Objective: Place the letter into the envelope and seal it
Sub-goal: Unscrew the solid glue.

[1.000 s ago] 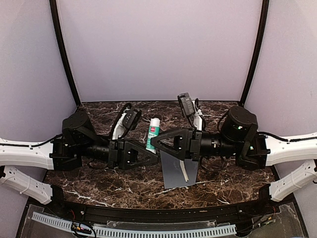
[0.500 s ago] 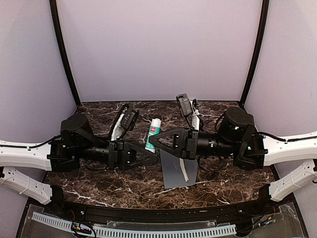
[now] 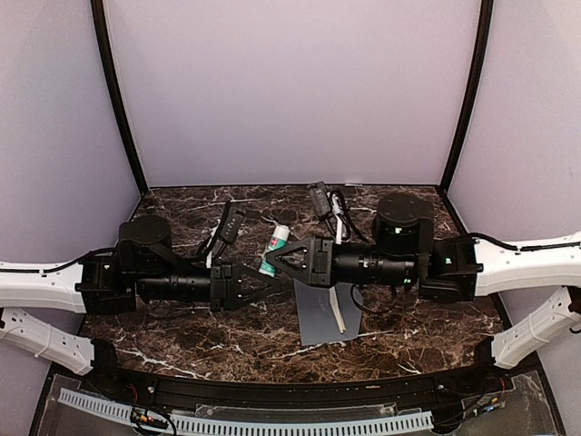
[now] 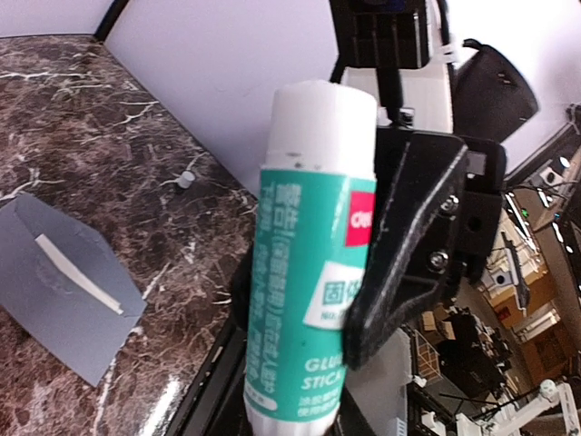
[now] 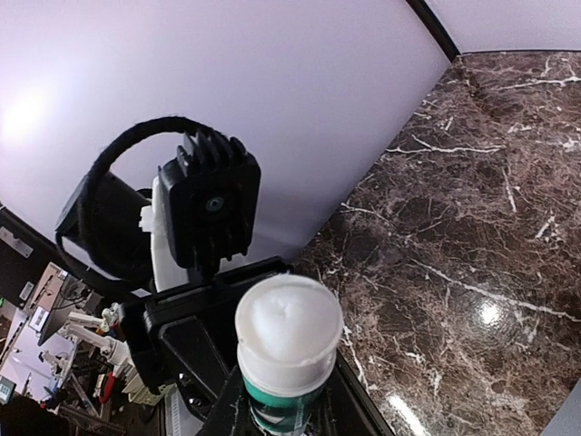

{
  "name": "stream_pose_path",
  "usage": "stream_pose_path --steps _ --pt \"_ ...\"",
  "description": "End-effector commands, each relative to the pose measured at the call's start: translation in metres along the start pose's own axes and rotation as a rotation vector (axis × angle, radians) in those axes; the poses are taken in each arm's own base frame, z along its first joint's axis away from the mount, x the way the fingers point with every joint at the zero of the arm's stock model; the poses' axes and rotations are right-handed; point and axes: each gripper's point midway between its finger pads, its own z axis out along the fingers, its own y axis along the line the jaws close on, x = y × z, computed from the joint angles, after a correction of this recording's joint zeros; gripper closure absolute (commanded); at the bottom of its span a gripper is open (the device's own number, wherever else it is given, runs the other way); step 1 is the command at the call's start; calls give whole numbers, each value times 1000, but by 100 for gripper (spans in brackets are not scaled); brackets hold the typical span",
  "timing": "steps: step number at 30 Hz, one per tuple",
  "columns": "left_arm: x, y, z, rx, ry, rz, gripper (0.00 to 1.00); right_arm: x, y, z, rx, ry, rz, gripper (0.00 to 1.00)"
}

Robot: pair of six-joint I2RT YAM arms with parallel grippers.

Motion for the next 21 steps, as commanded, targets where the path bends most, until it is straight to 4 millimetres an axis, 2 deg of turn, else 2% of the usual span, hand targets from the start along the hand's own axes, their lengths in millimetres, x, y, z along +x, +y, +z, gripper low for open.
stream_pose_path --steps 1,4,6,14,17,21 --pt "-5 51 -7 -281 -35 -25 100 0 -22 10 168 17 21 100" --pt "2 78 -13 -419 -24 -22 100 7 -43 15 276 31 58 100" --pt "6 87 -14 -459 -10 -19 100 13 -54 19 329 50 76 100" --pt "12 106 -14 -544 2 -17 100 20 -66 35 421 65 108 100" --pt "13 108 -11 -549 8 -20 100 21 -71 37 451 64 119 100" --pt "13 105 -6 -529 15 -22 100 19 -68 35 439 58 122 100"
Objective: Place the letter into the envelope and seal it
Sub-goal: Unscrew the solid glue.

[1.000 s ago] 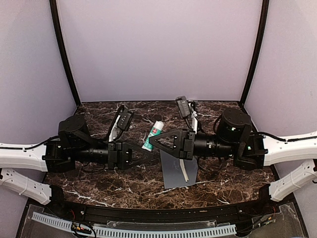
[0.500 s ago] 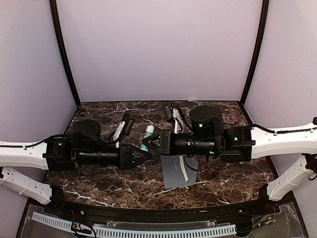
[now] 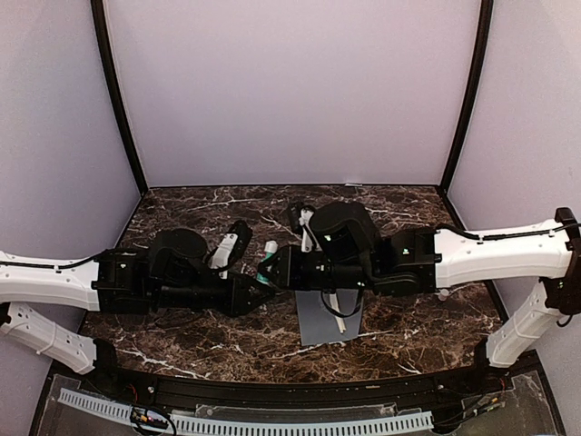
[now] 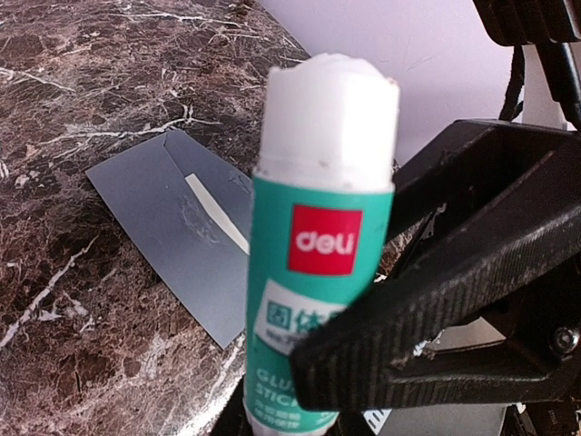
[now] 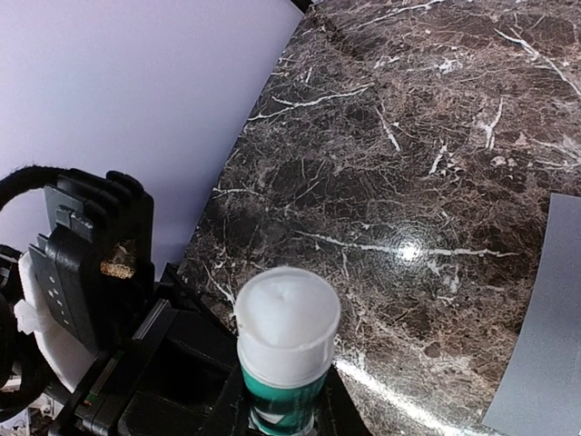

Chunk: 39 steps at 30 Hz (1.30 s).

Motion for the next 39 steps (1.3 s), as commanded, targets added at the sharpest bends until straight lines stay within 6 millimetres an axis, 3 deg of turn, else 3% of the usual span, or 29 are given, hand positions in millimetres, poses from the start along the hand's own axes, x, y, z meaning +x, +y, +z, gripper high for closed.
stream_pose_path --steps 1,3,10,13,16,29,34,39 --pt "-12 11 -2 -73 -35 -25 100 -3 11 -11 -14 -7 -10 100" --pt "-14 6 -3 -44 -40 -29 100 -6 15 -18 -40 -20 -16 92" --pt "-24 -20 -18 115 -90 -61 100 -16 36 -59 -216 -78 -42 46" --pt "-22 -34 -24 195 -76 -64 100 -21 47 -77 -309 -104 -48 32" --pt "-18 -49 -30 290 -54 -47 100 -24 50 -88 -373 -127 -46 24" --pt "-14 -105 -50 655 -45 -3 100 -18 71 -105 -643 -124 -93 18" --pt "-19 -122 -55 757 -50 2 100 -16 72 -107 -674 -130 -93 25" --pt "-19 -132 -54 789 -26 11 100 -15 70 -109 -697 -143 -81 39"
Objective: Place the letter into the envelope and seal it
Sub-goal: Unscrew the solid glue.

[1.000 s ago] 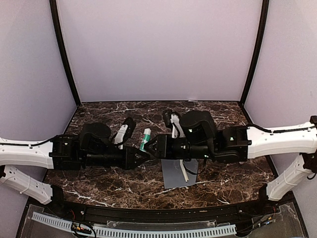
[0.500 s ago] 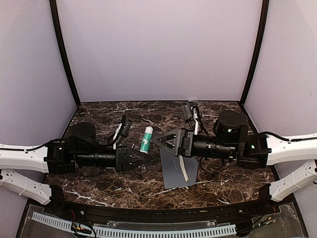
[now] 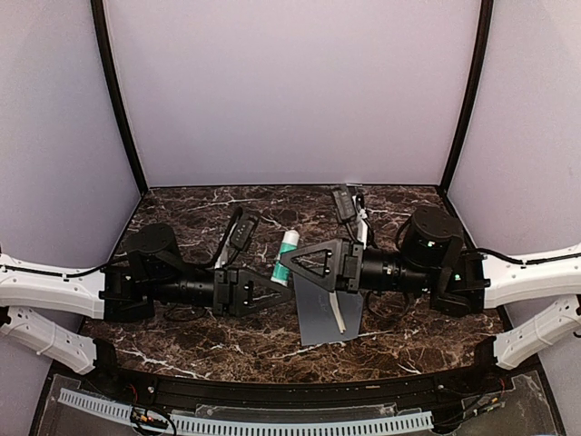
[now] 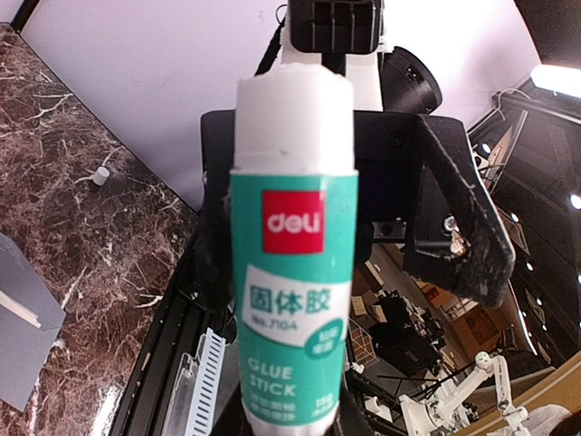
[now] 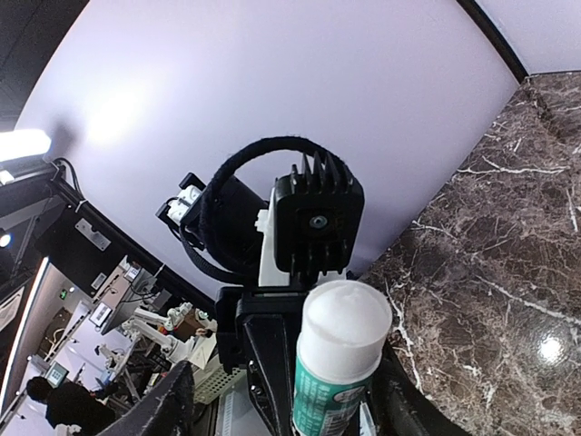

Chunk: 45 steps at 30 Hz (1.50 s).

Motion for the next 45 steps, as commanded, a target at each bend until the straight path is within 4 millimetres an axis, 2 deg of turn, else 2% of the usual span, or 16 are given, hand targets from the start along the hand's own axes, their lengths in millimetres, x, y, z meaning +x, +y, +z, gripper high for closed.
stream_pose_path --steps 1,6,11,15,17,18,19,20,26,29,31,39,45 --pt "-7 -28 3 114 0 29 100 -6 11 -3 -74 -41 -15 42" --pt "-3 -26 4 106 25 14 100 -7 11 -5 -103 -71 3 55" --pt "-2 -23 1 83 20 17 100 -7 6 -4 -86 -80 16 83" --pt "-3 -13 0 24 13 17 100 -5 4 -1 -76 -66 20 95" --pt "-6 2 -1 -62 -8 10 100 -3 0 2 -55 -54 18 97" --pt "-7 18 -4 -147 -27 -2 100 -2 -3 4 -37 -47 20 98" --pt "-10 22 -5 -179 -39 -3 100 0 -7 6 -13 -37 21 98" --pt "-11 35 -9 -249 -52 -6 100 1 -11 8 11 -29 22 99" --pt "-9 62 -13 -397 -48 -8 100 10 -40 19 161 -2 43 100" --pt "-2 88 -22 -543 -24 -36 100 14 -55 25 254 10 59 100" --pt "0 97 -24 -595 -19 -50 100 16 -67 28 337 21 68 100" --pt "-6 109 -25 -665 -45 -54 100 23 -102 27 596 31 112 100" --pt "-5 107 -20 -638 -35 -53 100 20 -97 25 594 16 121 99"
